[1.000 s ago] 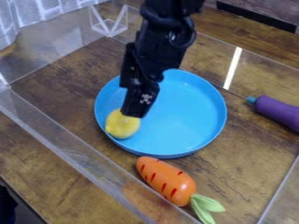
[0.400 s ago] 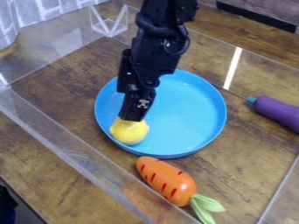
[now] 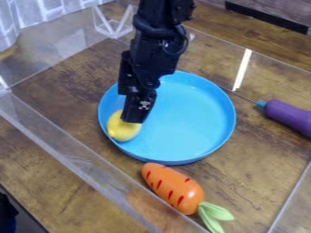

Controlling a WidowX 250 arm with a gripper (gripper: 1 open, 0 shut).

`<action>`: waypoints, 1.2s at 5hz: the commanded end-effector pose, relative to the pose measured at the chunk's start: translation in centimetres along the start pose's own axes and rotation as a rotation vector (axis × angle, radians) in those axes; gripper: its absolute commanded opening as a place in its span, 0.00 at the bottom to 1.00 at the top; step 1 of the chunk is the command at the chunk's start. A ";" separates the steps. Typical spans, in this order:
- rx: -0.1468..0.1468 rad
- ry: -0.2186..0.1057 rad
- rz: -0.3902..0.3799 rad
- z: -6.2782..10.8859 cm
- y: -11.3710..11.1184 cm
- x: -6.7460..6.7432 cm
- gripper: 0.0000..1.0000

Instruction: Put the lemon on the blue tray

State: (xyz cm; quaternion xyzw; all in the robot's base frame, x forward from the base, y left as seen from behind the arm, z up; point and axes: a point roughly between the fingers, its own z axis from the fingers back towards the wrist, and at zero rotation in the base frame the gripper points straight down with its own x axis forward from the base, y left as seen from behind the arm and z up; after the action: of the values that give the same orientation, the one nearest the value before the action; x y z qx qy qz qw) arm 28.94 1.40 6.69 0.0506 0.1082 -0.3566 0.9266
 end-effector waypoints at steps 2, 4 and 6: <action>0.036 -0.055 0.039 1.4 1.6 -0.1 1.00; 0.039 -0.066 0.056 1.0 2.5 0.0 1.00; 0.049 -0.078 0.049 0.9 2.9 0.0 0.00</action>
State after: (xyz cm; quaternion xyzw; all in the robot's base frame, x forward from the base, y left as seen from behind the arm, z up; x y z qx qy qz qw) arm 30.07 2.97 6.19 0.0517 0.0911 -0.3454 0.9326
